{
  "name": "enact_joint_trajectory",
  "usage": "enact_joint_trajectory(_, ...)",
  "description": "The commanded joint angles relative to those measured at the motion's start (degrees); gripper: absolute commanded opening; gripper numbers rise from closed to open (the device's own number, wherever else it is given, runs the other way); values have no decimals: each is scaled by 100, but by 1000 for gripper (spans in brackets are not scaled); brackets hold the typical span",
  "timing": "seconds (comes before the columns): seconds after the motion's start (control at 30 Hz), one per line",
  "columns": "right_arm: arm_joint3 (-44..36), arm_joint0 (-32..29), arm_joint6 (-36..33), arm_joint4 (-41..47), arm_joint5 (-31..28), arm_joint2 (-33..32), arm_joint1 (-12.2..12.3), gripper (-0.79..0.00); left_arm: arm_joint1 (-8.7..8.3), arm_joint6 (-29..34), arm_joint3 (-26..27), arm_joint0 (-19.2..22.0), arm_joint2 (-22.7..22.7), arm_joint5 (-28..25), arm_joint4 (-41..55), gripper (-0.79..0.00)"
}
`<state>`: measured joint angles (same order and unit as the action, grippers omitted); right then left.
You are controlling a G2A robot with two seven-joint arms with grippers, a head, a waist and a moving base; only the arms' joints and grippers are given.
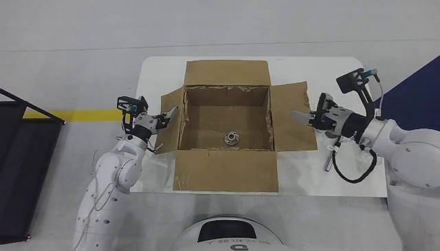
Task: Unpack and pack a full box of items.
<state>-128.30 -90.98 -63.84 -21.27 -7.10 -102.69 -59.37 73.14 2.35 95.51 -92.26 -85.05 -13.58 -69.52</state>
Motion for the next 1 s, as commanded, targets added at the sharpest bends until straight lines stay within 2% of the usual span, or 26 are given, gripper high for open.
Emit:
enact_joint_trajectory(0.0, 34, 235, -76, -88, -339, 500, 12, 0, 0, 0, 0, 0, 0, 0, 0, 0)
enact_joint_trajectory(0.07, 281, 766, -172, -46, -595, 1098, 12, 0, 0, 0, 0, 0, 0, 0, 0, 0)
enact_joint_trajectory(0.1, 450, 1070, -263, -135, -633, 1399, 8, -123, 0, 0, 0, 0, 0, 0, 0, 0)
enact_joint_trajectory(0.13, 589, 1399, -425, -339, -670, 1767, 2, -123, 0, 0, 0, 0, 0, 0, 0, 0)
enact_joint_trajectory(0.17, 741, 1727, -508, -484, -701, 2149, -18, -22, 0, 0, 0, 0, 0, 0, 0, 0)
enact_joint_trajectory(0.2, 947, 2049, -514, -525, -768, 2518, -50, -15, 0, 0, 0, 0, 0, 0, 0, 0)
enact_joint_trajectory(0.3, 1727, 2892, -417, -691, -847, 3426, -168, -43, 0, 0, 0, 0, 0, 0, 0, 0)
enact_joint_trajectory(0.4, 2404, 3536, -420, -1011, -970, 4212, -295, -132, 0, 0, 0, 0, 0, 0, 0, 0)
enact_joint_trajectory(0.47, 2708, 3861, -418, -1266, -1035, 4691, -385, -120, 0, 0, 0, 0, 0, 0, 0, 0)
enact_joint_trajectory(0.57, 3264, 4225, -313, -1654, -1153, 5272, -515, -135, 0, 0, 0, 0, 0, 0, 0, 0)
enact_joint_trajectory(0.63, 3594, 4413, -284, -1945, -1124, 5589, -595, -99, 0, 0, 0, 0, 0, 0, 0, 0)
enact_joint_trajectory(0.67, 3773, 4507, -254, -2046, -1196, 5777, -646, -55, 0, 0, 0, 0, 0, 0, 0, 0)
enact_joint_trajectory(0.83, 4091, 4655, -154, -2219, -1504, 6149, -749, -80, 0, 0, 0, 0, 0, 0, 0, 0)
enact_joint_trajectory(0.97, 4135, 4640, -189, -2397, -1707, 6332, -776, -65, 0, 0, 0, 0, 0, 0, 0, 0)
